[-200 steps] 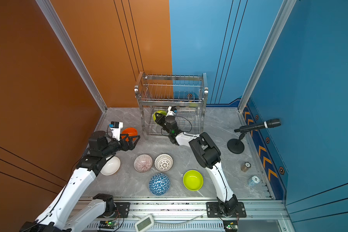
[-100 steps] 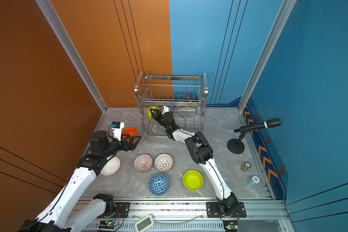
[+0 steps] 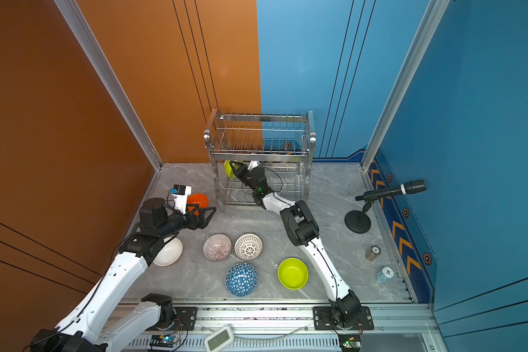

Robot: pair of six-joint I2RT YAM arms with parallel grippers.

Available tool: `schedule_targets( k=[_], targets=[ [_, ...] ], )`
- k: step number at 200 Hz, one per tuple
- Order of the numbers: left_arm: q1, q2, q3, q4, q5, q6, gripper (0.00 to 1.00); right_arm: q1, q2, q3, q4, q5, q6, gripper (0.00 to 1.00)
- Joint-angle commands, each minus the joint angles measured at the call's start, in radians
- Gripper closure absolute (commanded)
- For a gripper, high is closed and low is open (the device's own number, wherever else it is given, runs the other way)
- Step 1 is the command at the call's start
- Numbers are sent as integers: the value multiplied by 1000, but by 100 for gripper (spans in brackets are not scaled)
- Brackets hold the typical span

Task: Load bowls into a dish rack
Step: Place the bowl in the dish rack.

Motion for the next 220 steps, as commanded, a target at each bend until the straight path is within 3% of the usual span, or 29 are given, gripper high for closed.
schedule_targets(
  k=[1,130,220],
  targets=[
    [-7,4,-9,-1,7,25,2,-8,30,78,3,-29,21,100],
    [-10,31,-1,-1,13,26,2,-24,83,133,-81,-34,-1,100],
    [-8,30,-1,2,19,24,2,-31,53,56,-39,-41,2,95]
  ],
)
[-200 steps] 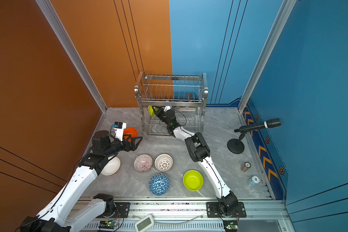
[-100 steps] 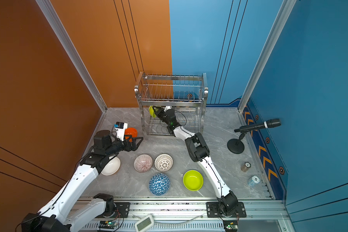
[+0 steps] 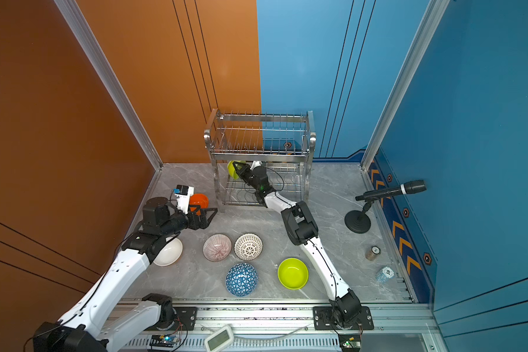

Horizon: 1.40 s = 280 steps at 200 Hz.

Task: Load bowls into a dish rack
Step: Place the bowl in the dish rack.

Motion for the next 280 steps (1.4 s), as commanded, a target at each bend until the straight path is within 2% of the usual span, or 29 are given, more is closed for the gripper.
schedule_targets(
  k=[1,139,174,212,280],
  targets=[
    [-4,-3,-1,1,18,12,2,-5,-23,-37,35,-19,-7,95],
    [-5,-7,1,-5,3,9,2,-21,-139,-225,90,2,-32,73],
    [-5,-2,13,-40,-51,18,2,-29,-178,-280,87,1,-41,65],
    [-2,7,27,-74,-112,11,2,-40,-261,-409,88,11,-79,57],
    [13,14,46,-143,-205,-1,2,-49,-382,-602,67,28,-136,49]
  ],
)
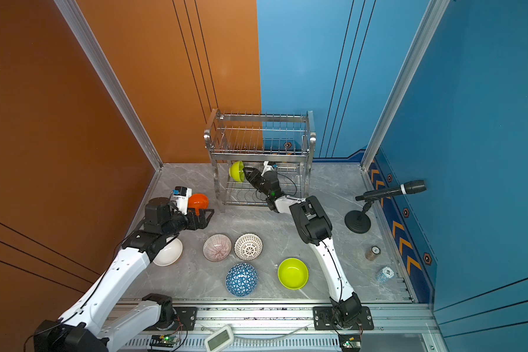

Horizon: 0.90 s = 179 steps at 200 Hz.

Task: Load bowls into a dish rack
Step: Place the bowl in the dish rack.

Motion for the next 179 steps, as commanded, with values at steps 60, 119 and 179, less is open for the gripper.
schedule_targets(
  k=[60,119,179],
  targets=[
    [15,-5,34,-63,-102,-3,2,-5,-166,-190,-36,48,-115,41],
    [23,-3,38,-72,-115,-3,2,10,-257,-307,-89,79,-201,37],
    [31,7,43,-75,-117,-7,2,32,-340,-369,-192,91,-294,36]
  ],
)
